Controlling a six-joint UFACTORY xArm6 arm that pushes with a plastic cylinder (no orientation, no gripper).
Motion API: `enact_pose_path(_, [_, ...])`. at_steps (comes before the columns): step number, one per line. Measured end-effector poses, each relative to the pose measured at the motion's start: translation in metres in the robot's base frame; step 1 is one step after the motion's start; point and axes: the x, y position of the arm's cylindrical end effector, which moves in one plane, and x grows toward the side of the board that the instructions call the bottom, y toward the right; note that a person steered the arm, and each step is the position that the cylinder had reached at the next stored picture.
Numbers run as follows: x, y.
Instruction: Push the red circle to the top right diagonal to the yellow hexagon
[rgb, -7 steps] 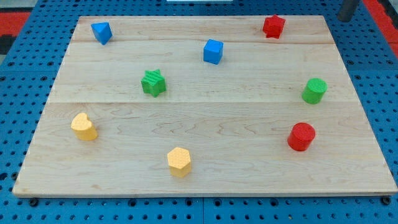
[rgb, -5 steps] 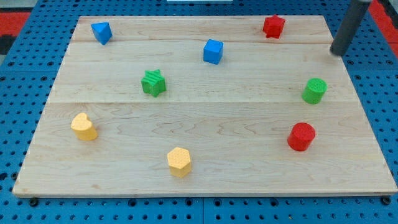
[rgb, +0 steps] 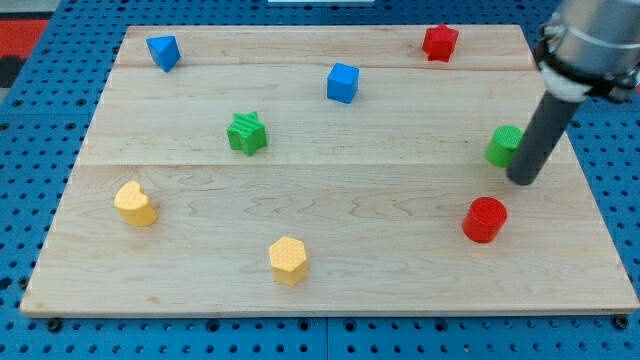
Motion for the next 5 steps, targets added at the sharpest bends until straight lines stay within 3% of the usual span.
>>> enact_pose_path(2, [0.032, 0.037])
enact_pose_path(3, [0.065, -0.019])
enact_pose_path(5, [0.024, -0.060])
